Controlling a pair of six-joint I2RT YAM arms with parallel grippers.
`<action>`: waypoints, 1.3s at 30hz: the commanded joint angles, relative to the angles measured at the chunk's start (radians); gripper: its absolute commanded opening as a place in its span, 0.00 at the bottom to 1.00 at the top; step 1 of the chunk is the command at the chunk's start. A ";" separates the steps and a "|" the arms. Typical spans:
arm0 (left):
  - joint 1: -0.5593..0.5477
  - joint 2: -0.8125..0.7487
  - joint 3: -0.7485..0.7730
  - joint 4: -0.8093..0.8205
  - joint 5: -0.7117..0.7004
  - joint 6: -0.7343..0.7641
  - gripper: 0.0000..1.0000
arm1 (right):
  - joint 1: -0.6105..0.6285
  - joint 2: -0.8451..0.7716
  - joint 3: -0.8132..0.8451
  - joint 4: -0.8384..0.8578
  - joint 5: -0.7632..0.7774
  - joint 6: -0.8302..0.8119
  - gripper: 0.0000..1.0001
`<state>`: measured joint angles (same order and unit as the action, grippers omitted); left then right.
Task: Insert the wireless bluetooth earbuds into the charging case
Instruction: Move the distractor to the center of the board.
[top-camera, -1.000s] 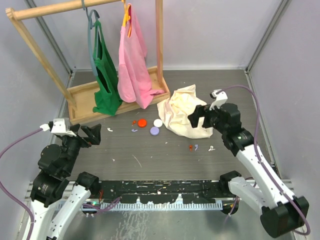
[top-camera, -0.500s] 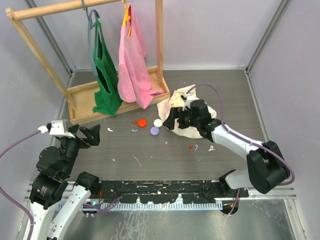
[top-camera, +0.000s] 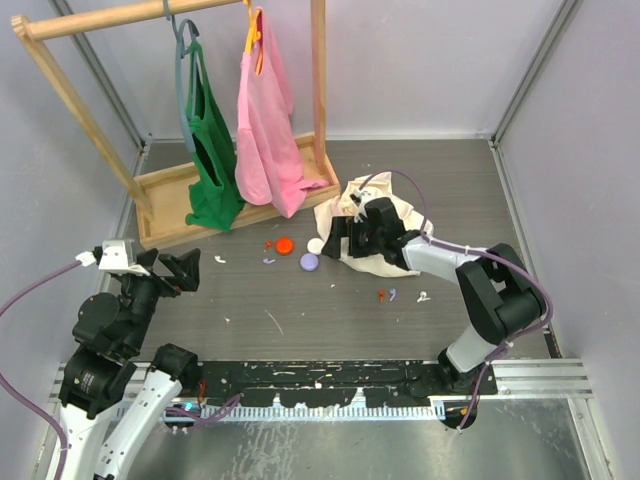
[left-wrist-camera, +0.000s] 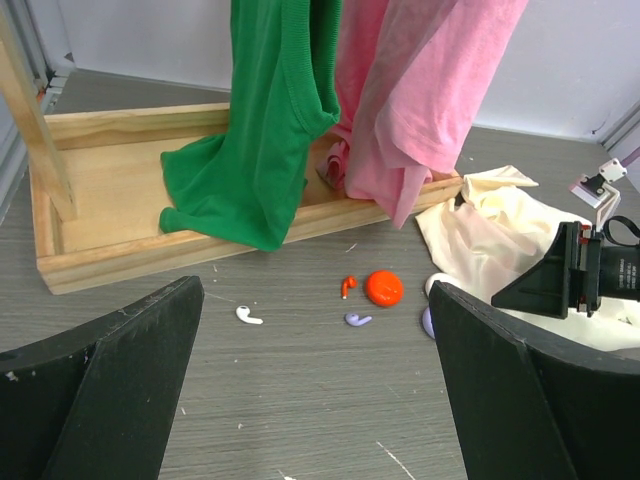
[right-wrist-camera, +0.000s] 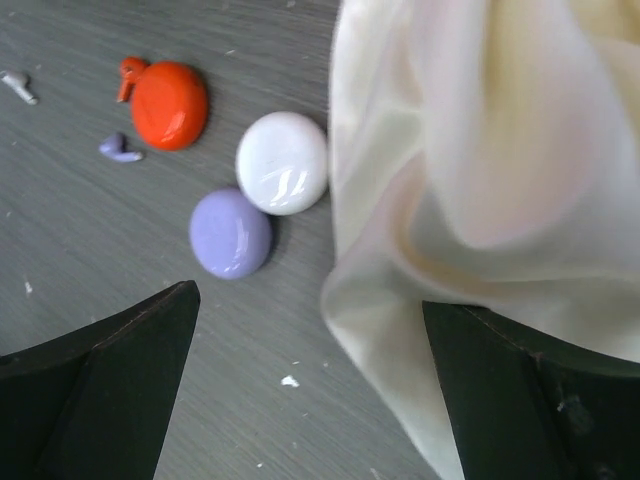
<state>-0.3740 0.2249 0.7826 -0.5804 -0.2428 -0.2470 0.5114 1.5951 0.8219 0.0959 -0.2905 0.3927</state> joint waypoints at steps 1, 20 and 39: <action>-0.002 -0.001 0.006 0.038 -0.013 0.003 0.98 | -0.066 0.040 0.047 0.004 0.052 -0.019 1.00; -0.003 0.014 0.004 0.040 -0.007 0.004 0.98 | -0.428 0.246 0.169 -0.023 0.035 0.014 1.00; -0.002 0.027 0.000 0.048 0.016 0.006 0.98 | -0.611 0.265 0.401 -0.105 0.124 -0.001 1.00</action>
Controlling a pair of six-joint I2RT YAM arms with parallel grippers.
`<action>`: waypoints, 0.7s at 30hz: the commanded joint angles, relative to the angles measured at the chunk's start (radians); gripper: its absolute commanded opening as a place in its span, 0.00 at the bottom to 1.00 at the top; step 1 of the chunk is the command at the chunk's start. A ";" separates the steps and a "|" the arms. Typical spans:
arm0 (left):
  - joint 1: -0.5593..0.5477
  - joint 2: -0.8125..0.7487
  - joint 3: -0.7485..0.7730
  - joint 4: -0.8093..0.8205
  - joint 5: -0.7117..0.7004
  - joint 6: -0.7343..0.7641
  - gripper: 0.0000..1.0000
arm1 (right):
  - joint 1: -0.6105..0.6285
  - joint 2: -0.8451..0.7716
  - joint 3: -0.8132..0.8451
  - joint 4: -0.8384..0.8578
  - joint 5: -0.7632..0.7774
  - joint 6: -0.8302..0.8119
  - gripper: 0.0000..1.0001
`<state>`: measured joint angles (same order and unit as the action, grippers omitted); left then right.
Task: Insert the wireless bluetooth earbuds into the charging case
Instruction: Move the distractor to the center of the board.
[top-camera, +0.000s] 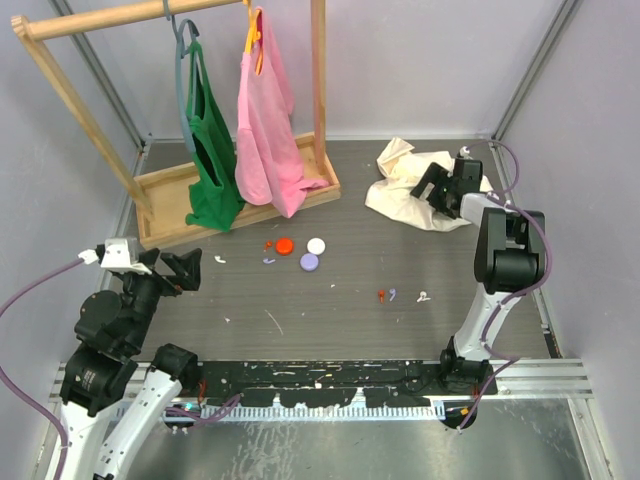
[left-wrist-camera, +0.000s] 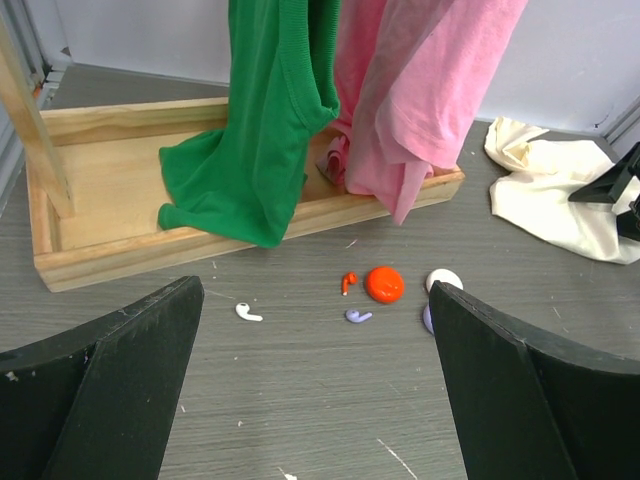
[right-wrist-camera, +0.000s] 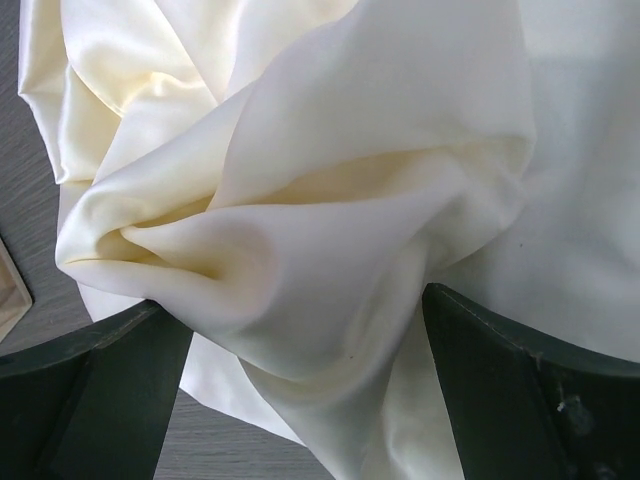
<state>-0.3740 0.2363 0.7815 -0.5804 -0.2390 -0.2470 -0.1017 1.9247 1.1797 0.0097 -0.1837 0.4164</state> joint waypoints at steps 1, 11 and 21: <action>-0.002 0.015 0.001 0.047 0.012 0.005 0.98 | 0.002 -0.078 0.041 -0.022 0.001 -0.029 1.00; -0.002 0.056 0.002 0.043 0.050 -0.008 0.98 | 0.055 -0.348 -0.128 -0.033 -0.057 -0.072 1.00; -0.002 0.130 0.048 -0.064 0.133 -0.192 0.98 | 0.324 -0.605 -0.315 -0.106 0.003 -0.148 1.00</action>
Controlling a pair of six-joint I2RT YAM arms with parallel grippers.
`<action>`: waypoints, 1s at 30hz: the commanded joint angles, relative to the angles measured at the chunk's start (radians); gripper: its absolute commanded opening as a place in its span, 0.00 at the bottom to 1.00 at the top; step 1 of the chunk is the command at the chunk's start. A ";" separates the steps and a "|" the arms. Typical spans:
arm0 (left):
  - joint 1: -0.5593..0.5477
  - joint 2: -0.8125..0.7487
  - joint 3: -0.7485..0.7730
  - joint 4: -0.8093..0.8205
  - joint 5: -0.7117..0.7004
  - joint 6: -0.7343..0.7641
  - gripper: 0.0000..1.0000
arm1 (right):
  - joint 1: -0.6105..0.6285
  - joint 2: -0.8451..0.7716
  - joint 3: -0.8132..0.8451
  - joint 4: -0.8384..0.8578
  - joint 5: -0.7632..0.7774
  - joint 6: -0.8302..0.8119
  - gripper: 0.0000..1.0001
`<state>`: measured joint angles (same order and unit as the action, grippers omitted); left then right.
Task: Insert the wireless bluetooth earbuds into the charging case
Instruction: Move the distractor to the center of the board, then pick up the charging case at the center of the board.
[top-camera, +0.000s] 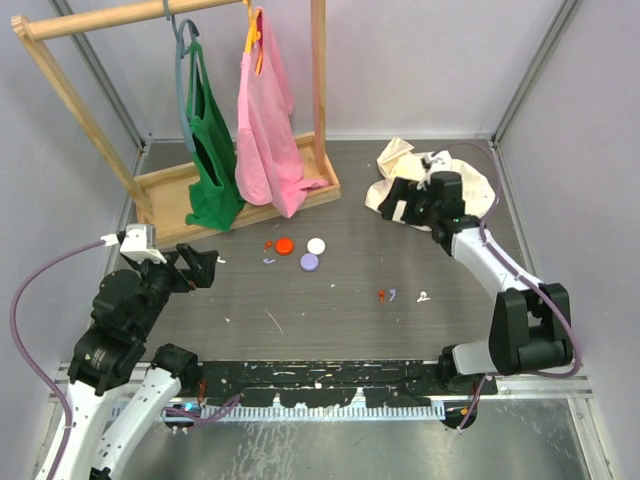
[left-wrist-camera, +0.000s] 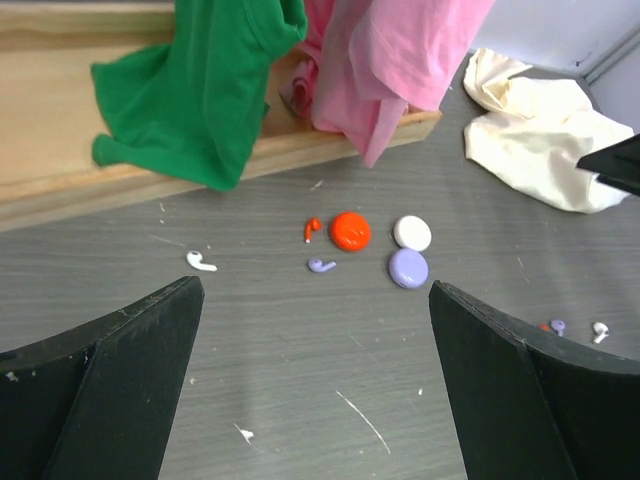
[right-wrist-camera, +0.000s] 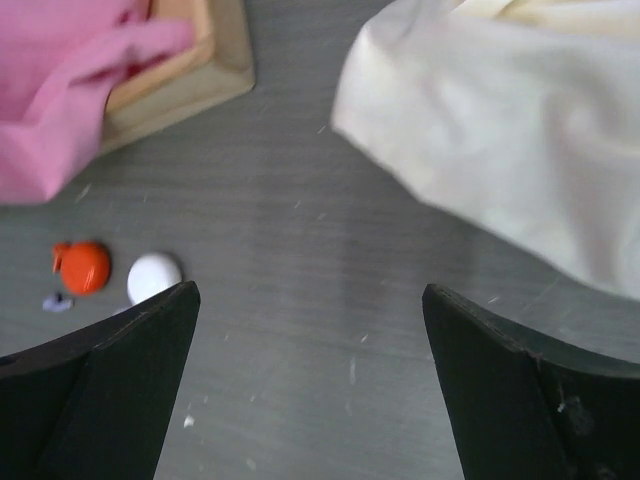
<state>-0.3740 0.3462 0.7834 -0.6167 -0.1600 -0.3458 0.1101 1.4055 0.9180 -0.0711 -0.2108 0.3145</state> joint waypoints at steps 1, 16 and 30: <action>-0.002 0.026 0.048 -0.036 0.062 -0.111 0.98 | 0.147 -0.103 -0.068 -0.029 0.046 -0.049 1.00; -0.004 0.223 -0.071 0.000 0.387 -0.414 0.98 | 0.317 -0.289 -0.330 0.080 0.053 -0.035 1.00; -0.328 0.474 -0.166 0.255 0.096 -0.484 0.98 | 0.322 -0.370 -0.492 0.290 0.062 -0.037 1.00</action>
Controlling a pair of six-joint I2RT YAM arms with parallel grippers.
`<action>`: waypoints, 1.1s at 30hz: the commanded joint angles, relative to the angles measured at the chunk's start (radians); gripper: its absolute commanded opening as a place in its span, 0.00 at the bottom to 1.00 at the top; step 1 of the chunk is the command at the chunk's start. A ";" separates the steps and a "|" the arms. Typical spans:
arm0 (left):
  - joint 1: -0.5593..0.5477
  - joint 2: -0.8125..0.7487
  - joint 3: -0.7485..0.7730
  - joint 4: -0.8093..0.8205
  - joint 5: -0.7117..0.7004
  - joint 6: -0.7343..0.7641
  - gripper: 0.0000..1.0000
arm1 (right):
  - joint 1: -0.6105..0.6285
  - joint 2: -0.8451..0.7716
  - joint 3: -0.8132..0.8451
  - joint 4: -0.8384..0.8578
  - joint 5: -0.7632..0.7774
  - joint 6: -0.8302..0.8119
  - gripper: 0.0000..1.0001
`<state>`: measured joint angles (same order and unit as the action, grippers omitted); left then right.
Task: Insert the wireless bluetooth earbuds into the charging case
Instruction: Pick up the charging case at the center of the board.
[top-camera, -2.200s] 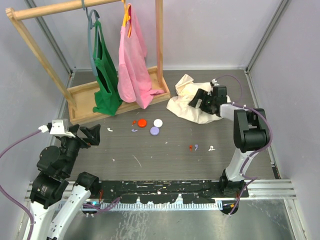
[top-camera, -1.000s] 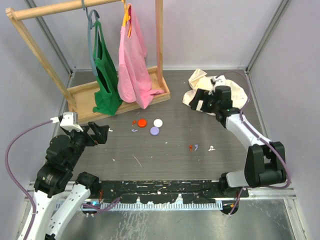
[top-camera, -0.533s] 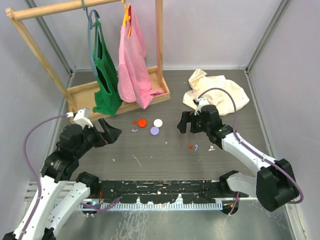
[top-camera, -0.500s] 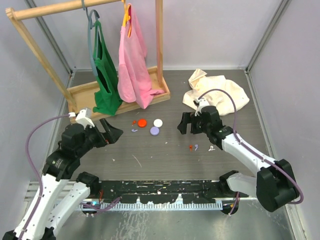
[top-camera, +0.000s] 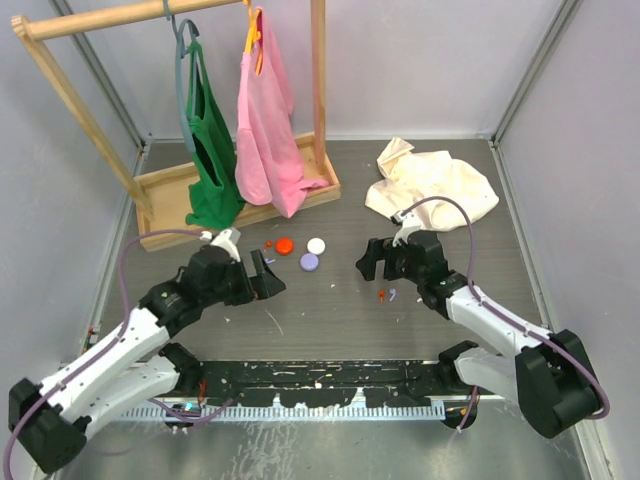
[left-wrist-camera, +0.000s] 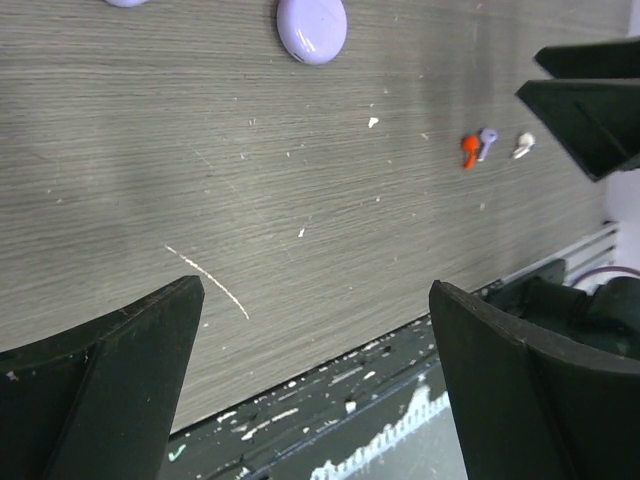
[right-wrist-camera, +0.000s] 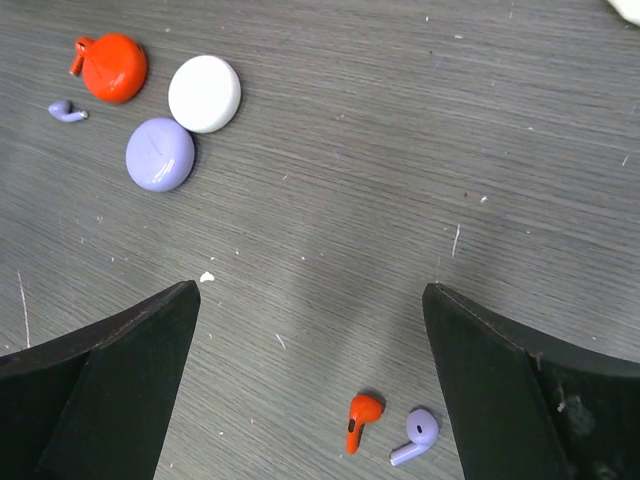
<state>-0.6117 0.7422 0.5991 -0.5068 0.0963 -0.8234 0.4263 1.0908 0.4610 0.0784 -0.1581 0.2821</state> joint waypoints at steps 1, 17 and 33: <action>-0.114 0.106 0.021 0.169 -0.188 0.003 0.98 | 0.006 -0.065 -0.053 0.157 0.019 -0.001 1.00; -0.236 0.516 0.172 0.434 -0.362 0.290 0.98 | 0.006 -0.213 -0.216 0.350 0.097 0.026 1.00; -0.273 0.841 0.295 0.559 -0.435 0.560 0.93 | 0.006 -0.206 -0.239 0.376 0.130 0.038 1.00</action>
<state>-0.8818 1.5414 0.8230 -0.0227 -0.3080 -0.3264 0.4263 0.8860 0.2188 0.3897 -0.0555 0.3134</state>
